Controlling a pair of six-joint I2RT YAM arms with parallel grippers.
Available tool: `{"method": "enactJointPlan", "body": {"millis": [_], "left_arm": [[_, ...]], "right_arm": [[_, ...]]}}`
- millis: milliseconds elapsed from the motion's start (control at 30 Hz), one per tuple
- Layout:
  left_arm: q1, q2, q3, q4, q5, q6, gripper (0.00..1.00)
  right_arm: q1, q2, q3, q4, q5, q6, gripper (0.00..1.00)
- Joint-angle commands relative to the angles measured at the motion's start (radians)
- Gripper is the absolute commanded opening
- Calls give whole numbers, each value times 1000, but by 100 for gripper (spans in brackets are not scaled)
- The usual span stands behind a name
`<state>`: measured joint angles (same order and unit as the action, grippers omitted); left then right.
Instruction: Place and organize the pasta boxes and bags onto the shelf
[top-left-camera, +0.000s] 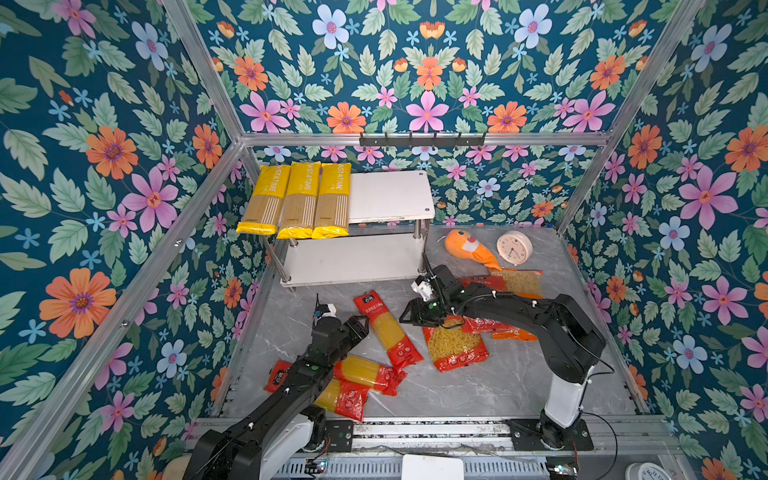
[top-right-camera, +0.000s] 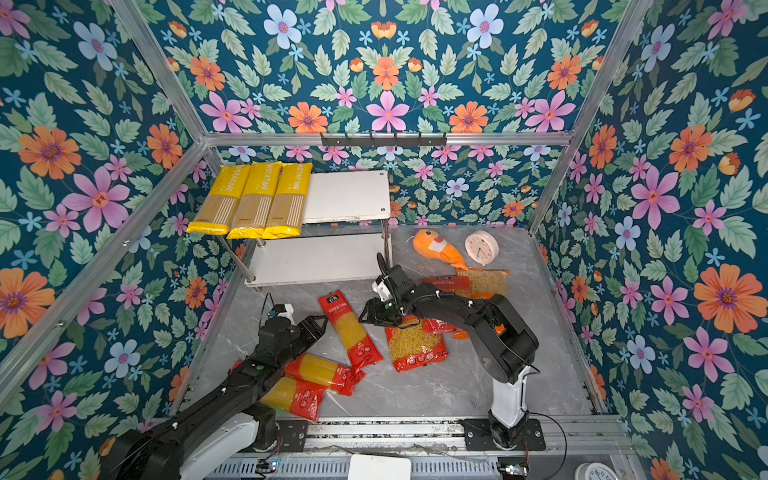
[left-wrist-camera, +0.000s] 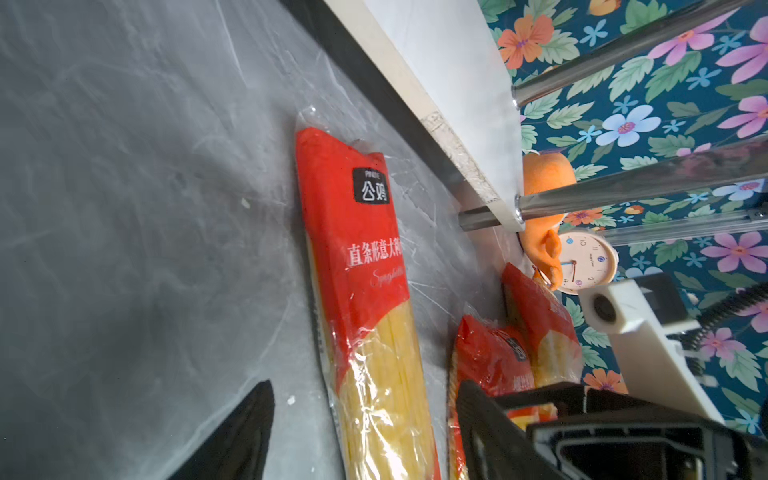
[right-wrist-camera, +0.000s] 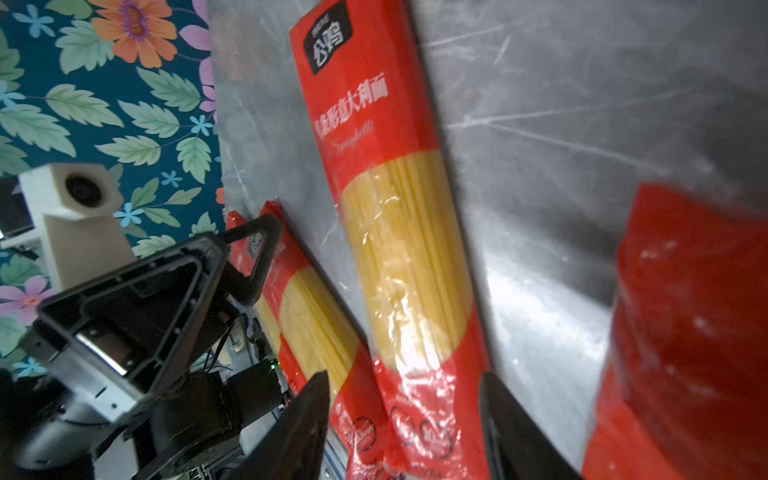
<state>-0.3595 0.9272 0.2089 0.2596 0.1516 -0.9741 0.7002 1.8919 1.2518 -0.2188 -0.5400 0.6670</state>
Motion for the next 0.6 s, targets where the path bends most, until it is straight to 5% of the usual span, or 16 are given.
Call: {"method": "enactJointPlan", "body": {"millis": [0,333,567], "left_arm": [[2,39,-24,71,43,-51,71],[-30,202,-54,248,48,-86,69],[-50,307,-48,374,63,-96,57]], "right_arm": [[1,65,69,-83,3,-79,61],[13,239,190,-104,-32,-110,52],[35,296,181,29,-126,-76,42]]}}
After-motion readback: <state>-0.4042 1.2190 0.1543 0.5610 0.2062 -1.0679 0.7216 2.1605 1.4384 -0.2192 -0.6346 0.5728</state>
